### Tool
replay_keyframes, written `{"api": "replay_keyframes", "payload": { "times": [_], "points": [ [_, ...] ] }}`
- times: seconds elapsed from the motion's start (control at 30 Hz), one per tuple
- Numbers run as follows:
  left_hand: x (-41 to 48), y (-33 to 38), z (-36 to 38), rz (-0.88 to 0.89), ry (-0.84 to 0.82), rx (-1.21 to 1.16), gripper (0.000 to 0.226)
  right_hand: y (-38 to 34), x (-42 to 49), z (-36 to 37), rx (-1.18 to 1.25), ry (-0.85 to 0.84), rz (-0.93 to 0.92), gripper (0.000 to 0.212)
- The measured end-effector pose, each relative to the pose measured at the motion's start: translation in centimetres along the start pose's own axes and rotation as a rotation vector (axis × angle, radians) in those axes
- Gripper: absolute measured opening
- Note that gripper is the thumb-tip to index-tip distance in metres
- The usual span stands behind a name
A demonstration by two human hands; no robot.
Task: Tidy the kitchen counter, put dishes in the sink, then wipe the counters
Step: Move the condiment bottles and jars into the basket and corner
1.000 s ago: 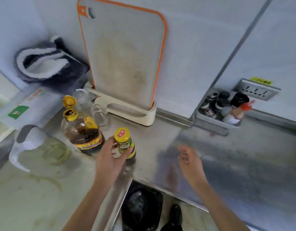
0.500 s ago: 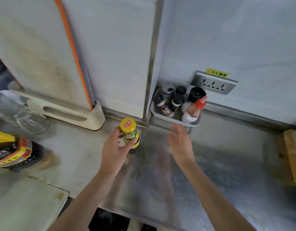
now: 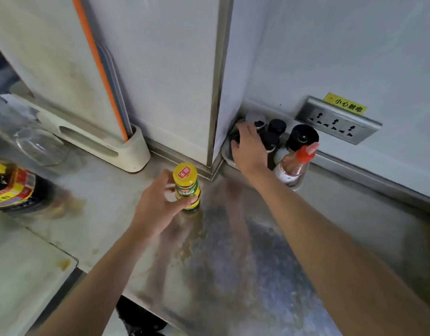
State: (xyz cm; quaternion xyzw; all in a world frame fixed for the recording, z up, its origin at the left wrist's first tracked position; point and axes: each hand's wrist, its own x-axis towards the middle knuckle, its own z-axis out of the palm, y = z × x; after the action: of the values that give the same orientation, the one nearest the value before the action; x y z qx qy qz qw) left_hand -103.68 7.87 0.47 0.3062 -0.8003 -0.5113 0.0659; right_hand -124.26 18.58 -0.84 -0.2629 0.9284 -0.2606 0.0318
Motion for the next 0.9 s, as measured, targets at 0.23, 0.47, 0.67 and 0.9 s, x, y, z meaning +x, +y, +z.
{"api": "replay_keyframes", "payload": {
  "times": [0.23, 0.47, 0.67, 0.9],
  "points": [
    [-0.2, 0.1, -0.1, 0.036, -0.044, -0.039, 0.047, 0.0, 0.5, 0.1, -0.245, -0.147, -0.033, 0.040],
    [-0.3, 0.1, 0.3, -0.002, -0.056, -0.124, 0.048, 1.4, -3.4, -1.6, -0.496, -0.070, -0.137, 0.020],
    [-0.6, 0.1, 0.4, 0.036, -0.034, -0.122, 0.046, 2.5, -4.8, -3.0, -0.508, 0.039, -0.084, 0.037],
    [-1.2, 1.9, 1.5, 0.118, -0.081, -0.203, 0.044, 3.3, -6.7, -4.3, -0.364, 0.105, 0.120, 0.023]
  ]
}}
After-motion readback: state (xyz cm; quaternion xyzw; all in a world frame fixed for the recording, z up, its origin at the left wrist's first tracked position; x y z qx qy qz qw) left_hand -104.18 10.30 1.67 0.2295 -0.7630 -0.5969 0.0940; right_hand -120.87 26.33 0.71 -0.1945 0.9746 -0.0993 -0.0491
